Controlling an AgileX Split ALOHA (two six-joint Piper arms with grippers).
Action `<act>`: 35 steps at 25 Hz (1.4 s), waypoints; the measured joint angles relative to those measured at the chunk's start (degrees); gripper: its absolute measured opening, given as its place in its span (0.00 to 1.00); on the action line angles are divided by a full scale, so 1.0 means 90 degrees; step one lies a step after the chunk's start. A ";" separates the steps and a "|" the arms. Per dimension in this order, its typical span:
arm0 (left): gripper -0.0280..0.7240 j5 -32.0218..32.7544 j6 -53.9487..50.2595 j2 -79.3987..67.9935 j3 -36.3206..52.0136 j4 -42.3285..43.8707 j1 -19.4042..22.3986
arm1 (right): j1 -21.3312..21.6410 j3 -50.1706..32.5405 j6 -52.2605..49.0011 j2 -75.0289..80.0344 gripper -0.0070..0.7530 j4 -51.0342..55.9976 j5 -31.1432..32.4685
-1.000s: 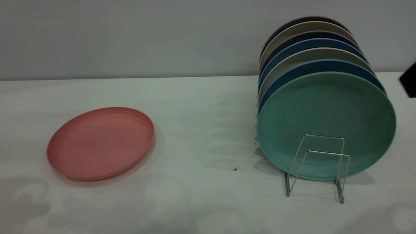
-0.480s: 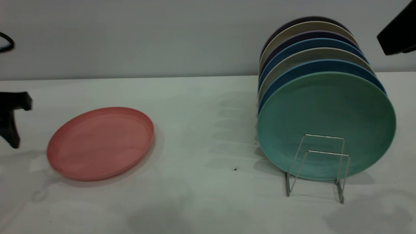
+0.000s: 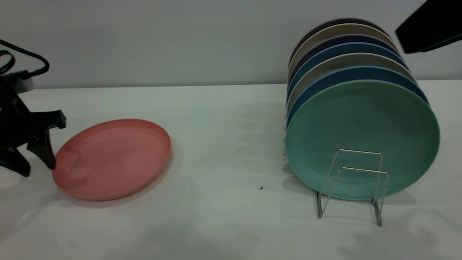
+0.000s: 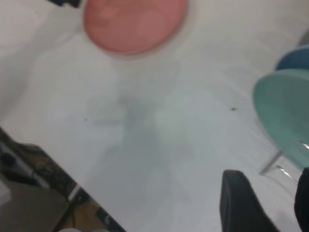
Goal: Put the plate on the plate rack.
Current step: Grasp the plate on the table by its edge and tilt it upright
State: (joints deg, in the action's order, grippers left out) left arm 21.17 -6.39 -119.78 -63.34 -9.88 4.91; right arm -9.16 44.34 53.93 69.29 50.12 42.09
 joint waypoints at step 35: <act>0.39 -0.0363 0.0364 -0.0842 -0.0241 -0.0339 0.0000 | 0.0000 0.0000 0.0219 0.0156 0.40 0.0061 0.0098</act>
State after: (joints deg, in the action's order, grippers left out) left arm 17.90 -3.12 -127.36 -65.51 -12.93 4.91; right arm -9.16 44.34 55.90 70.70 50.68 42.97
